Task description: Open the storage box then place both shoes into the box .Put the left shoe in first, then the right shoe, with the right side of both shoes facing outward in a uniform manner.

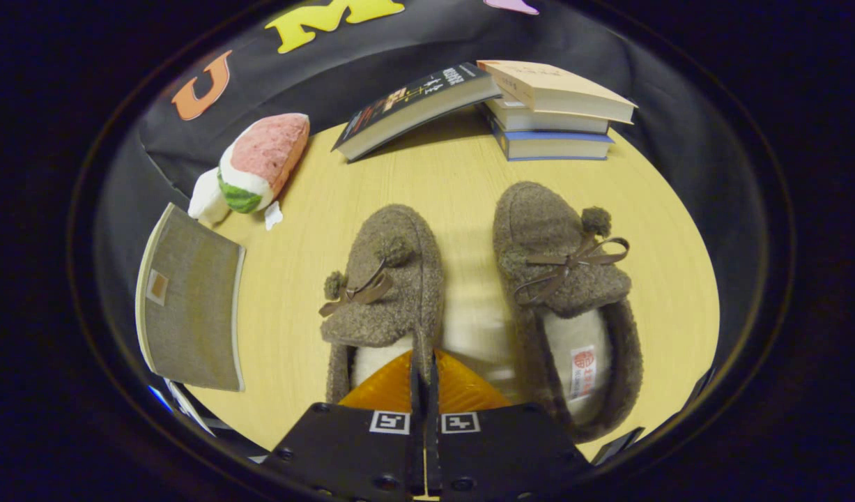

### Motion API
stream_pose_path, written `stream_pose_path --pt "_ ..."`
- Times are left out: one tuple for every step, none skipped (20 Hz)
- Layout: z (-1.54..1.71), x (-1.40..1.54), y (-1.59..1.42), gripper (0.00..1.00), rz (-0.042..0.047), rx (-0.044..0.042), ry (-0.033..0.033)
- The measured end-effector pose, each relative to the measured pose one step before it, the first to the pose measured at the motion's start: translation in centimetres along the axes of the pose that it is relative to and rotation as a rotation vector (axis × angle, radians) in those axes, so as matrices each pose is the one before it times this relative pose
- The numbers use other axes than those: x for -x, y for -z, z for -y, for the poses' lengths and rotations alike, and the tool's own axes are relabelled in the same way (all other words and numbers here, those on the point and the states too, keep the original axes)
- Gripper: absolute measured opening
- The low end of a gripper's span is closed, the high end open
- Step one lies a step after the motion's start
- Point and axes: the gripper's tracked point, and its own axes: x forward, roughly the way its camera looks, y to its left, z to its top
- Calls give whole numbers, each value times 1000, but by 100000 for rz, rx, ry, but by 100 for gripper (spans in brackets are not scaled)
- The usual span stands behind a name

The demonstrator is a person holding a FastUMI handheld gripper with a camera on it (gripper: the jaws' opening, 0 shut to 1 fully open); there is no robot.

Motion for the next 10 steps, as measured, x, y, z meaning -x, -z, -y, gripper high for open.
stream_pose_path --pt "-38 -119 -66 1 -1031 -2709 -614" --pt "142 99 34 1 -607 -3564 -805" --pt "-44 75 20 0 -626 -3022 -446" --pt "-103 107 100 0 -852 -2731 -646" --pt "-164 224 67 0 -300 -2194 -508" --pt "-78 342 62 0 -87 -1134 180" --pt "-42 194 25 0 492 -168 676" --pt "-85 365 9 0 480 72 607" --pt "-186 364 142 1 567 -87 147" --pt "-362 552 33 0 590 -452 -431"
